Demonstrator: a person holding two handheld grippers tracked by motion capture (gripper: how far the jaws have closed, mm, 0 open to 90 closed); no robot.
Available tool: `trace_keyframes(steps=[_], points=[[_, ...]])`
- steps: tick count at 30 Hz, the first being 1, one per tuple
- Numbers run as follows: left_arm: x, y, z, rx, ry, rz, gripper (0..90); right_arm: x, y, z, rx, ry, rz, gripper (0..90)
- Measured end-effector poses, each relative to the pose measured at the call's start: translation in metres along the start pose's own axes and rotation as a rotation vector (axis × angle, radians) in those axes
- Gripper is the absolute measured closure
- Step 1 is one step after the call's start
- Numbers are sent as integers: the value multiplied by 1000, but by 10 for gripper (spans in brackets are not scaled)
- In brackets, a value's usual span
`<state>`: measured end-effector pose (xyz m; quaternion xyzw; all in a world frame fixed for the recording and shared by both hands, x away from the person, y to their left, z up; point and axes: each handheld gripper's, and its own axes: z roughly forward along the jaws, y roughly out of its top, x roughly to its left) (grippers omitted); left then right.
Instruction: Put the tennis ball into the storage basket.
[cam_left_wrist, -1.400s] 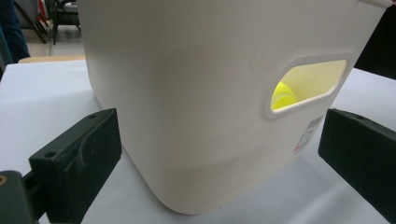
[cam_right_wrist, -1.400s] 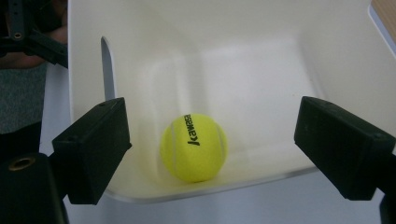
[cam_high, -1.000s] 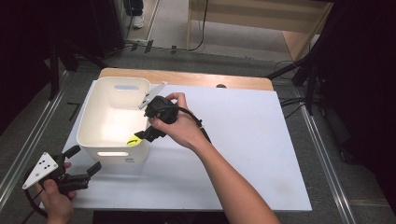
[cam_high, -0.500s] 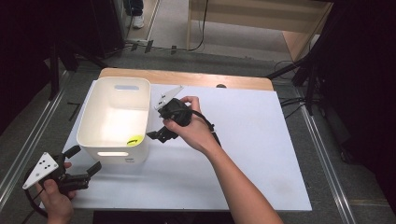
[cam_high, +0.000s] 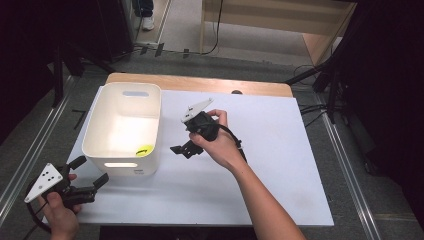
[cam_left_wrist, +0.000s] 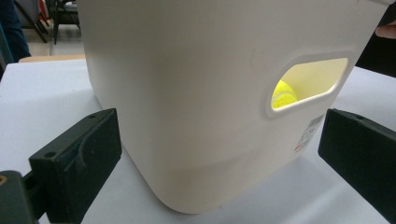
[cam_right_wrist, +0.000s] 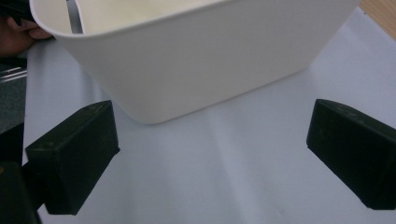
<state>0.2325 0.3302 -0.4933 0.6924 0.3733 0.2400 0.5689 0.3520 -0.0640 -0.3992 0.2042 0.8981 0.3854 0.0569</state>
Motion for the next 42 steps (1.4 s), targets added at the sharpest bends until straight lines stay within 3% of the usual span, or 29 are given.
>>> trace_keyframes(steps=[12,42], points=[[0,0,0,0,0,1,0,-3,-28,-12,-19,-33,57,0],[-1,-1,1,-1,2,4,0,-8,-98,-51,-138,-140,136,0]])
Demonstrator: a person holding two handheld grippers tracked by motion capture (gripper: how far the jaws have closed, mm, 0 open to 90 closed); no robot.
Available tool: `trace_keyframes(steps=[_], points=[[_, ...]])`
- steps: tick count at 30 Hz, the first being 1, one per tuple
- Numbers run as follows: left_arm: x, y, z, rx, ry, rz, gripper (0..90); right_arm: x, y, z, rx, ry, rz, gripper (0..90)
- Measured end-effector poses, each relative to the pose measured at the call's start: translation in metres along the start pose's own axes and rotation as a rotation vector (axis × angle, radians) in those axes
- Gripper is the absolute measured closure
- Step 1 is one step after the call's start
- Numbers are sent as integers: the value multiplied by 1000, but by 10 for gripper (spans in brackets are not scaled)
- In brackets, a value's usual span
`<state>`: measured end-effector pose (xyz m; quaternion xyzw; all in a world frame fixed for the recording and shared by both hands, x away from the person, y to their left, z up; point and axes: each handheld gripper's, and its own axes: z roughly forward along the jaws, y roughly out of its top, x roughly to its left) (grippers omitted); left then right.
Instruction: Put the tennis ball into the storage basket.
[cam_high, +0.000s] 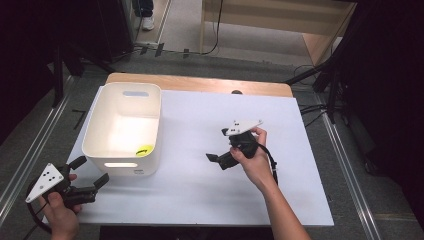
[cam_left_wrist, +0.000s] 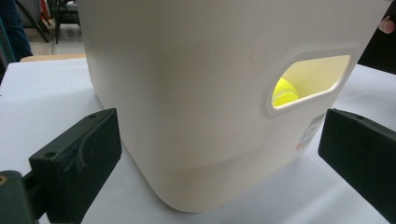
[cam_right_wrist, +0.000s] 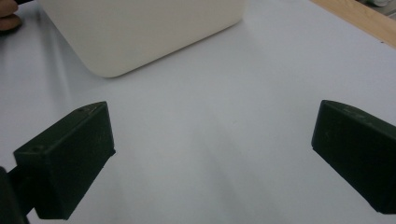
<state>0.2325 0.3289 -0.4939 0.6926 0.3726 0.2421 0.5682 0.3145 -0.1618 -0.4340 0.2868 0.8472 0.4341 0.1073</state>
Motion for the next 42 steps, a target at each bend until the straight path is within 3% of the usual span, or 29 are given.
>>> trace_keyframes(steps=[16,42], points=[[0,0,0,4,4,0,0,-8,-35,-22,-56,-48,45,0],[-1,0,0,7,8,4,0,-18,-91,-58,-96,-132,126,0]])
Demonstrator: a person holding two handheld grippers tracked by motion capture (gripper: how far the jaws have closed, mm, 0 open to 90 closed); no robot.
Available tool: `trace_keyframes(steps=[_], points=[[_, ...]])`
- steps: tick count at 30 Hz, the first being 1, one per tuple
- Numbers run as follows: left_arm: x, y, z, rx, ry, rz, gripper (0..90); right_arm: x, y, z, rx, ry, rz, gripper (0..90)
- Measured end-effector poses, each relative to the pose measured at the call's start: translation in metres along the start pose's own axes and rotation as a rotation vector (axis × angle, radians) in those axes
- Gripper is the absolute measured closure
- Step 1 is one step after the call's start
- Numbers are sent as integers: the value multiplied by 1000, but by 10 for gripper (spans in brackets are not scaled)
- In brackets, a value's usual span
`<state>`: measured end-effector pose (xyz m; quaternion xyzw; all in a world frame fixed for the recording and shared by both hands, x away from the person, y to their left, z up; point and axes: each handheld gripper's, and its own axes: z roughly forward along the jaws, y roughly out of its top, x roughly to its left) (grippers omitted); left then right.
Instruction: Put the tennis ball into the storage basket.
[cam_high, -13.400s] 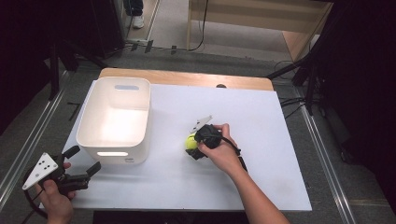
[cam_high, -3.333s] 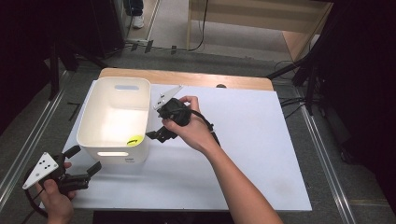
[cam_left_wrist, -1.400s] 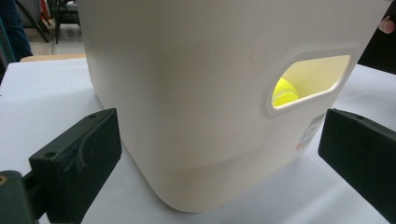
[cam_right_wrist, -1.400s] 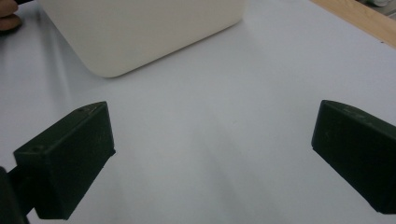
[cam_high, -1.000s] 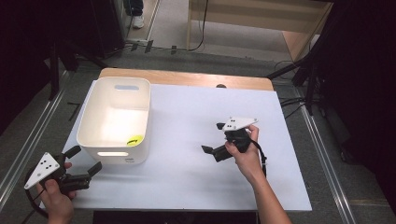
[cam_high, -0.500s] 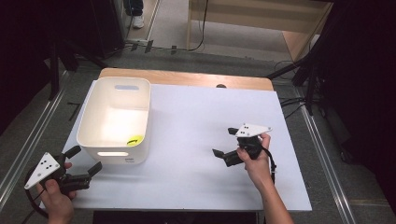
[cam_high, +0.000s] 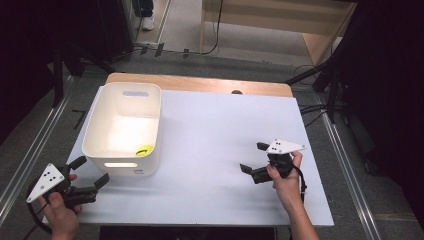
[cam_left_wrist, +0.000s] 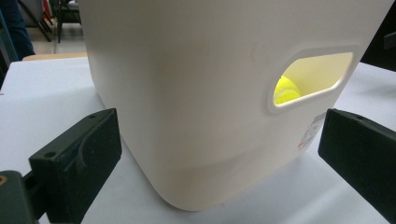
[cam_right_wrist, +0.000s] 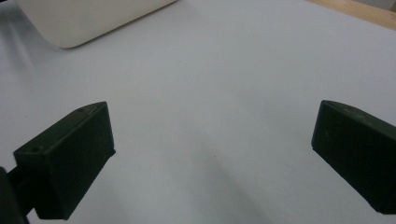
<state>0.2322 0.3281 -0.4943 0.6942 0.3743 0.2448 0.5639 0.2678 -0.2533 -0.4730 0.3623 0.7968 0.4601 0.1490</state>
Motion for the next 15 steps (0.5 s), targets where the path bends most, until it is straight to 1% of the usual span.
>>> trace_keyframes(steps=[9,15], points=[[0,0,0,3,1,3,0,-6,-18,-12,-12,-29,26,0],[0,0,0,4,2,2,0,-9,-30,-20,-23,-37,47,0]])
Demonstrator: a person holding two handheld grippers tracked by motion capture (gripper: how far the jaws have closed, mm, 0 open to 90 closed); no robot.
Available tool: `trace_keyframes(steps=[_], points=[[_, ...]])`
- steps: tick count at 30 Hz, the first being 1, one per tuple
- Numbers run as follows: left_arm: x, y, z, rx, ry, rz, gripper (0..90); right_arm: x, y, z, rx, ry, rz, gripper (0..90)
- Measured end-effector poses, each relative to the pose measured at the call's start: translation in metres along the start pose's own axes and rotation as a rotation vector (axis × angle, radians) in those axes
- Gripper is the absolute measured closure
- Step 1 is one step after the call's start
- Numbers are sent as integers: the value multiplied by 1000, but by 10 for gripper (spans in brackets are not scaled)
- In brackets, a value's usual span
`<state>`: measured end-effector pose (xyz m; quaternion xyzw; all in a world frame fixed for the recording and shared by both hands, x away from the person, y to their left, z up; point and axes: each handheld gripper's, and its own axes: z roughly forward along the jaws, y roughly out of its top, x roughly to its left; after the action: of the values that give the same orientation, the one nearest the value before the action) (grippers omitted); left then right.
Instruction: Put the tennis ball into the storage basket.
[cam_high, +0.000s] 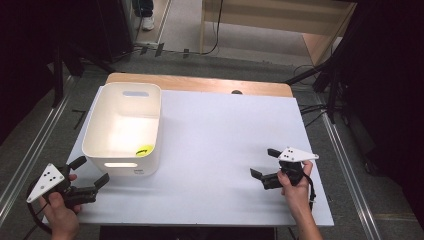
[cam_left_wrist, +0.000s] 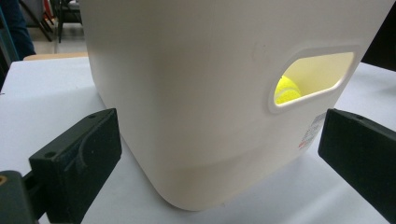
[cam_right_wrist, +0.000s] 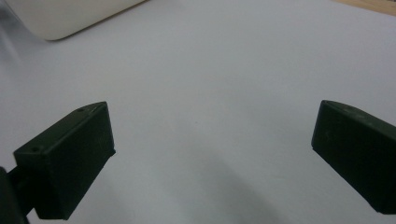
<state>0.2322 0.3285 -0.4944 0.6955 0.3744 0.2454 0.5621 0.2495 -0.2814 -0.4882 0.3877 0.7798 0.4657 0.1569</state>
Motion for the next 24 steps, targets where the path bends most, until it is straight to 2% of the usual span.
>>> trace_keyframes(steps=[16,24], points=[[0,0,0,-1,4,-1,0,-11,-26,-19,-29,-36,62,0],[0,0,0,-1,2,4,0,-14,-40,-28,-62,-54,97,0]])
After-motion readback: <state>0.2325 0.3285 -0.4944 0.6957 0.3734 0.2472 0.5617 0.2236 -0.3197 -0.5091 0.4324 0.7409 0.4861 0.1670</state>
